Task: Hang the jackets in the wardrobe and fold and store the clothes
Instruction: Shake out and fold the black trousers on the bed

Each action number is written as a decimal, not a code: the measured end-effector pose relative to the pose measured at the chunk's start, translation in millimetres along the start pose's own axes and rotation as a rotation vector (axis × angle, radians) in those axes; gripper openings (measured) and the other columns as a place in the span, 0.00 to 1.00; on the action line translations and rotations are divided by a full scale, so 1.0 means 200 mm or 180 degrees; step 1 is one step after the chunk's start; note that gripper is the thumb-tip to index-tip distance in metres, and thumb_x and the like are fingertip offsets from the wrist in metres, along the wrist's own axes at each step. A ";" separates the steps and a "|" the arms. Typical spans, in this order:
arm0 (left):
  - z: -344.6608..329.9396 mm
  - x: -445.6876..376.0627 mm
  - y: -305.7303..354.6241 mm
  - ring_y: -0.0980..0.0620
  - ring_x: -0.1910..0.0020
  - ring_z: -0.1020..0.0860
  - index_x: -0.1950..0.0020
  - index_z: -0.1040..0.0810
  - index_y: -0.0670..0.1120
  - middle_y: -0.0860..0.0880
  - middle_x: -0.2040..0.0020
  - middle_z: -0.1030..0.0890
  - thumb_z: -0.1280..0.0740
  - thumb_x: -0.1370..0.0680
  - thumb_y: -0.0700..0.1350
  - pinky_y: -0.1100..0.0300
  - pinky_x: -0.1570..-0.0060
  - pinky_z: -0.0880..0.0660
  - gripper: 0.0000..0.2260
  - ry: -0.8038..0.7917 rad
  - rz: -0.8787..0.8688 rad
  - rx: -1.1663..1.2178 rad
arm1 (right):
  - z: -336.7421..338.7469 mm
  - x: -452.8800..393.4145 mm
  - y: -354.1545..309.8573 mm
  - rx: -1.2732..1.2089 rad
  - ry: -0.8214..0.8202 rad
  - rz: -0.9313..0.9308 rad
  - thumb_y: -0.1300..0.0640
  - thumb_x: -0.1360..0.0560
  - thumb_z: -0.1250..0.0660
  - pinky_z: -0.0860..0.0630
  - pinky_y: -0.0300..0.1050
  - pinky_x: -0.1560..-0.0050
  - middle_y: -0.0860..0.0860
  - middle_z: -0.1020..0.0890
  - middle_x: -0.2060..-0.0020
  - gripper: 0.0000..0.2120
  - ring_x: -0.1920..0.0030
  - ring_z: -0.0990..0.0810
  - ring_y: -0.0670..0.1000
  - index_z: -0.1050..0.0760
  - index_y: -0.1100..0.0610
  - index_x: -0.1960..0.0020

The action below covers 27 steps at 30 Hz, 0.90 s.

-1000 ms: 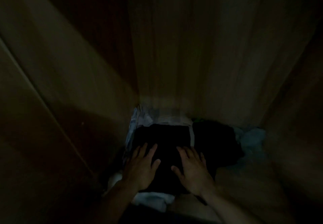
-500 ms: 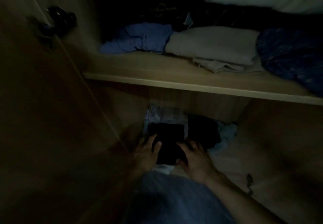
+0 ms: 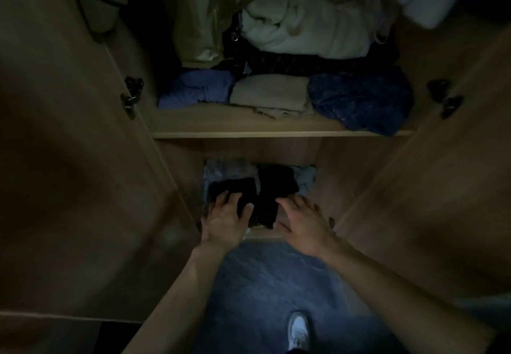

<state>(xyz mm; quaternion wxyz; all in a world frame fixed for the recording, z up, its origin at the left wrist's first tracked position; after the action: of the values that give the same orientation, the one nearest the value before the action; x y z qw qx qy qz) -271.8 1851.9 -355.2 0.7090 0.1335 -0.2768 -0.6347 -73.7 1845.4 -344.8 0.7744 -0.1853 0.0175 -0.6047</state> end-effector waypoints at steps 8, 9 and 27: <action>-0.02 0.25 0.39 0.42 0.25 0.39 0.24 0.37 0.57 0.50 0.21 0.40 0.48 0.19 0.64 0.38 0.27 0.43 0.25 -0.0213 -0.0970 -0.0393 | 0.18 0.53 0.06 -0.0089 0.0582 -0.0750 0.36 0.24 0.47 0.33 0.56 0.33 0.51 0.33 0.28 0.33 0.30 0.34 0.53 0.42 0.50 0.23; -0.04 0.30 0.45 0.42 0.25 0.40 0.24 0.38 0.58 0.50 0.21 0.41 0.48 0.19 0.65 0.37 0.27 0.45 0.25 -0.0271 -0.1079 -0.0427 | 0.20 0.61 0.08 -0.0062 0.0626 -0.0796 0.35 0.25 0.50 0.33 0.56 0.33 0.51 0.33 0.28 0.35 0.30 0.34 0.53 0.43 0.50 0.23; -0.83 1.66 1.40 0.49 0.25 0.38 0.24 0.35 0.55 0.52 0.22 0.37 0.48 0.22 0.70 0.54 0.28 0.44 0.31 -0.0872 -0.2668 -0.0484 | 0.27 2.44 0.74 -0.0381 0.1689 -0.1951 0.38 0.23 0.41 0.31 0.56 0.34 0.50 0.31 0.30 0.28 0.30 0.33 0.54 0.36 0.50 0.27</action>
<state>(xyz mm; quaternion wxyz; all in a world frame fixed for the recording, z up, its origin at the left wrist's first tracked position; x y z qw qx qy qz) 67.1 1546.8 -264.2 0.3551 0.0964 -0.2427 -0.8976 208.0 1428.7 -244.6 0.5149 -0.0643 0.1958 -0.8321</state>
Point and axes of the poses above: each hand's wrist, its own x-axis away from the middle knuckle, its own z-axis out of the back of the hand, y = z × x, the point moved 4 cm from there along -x, towards the middle knuckle
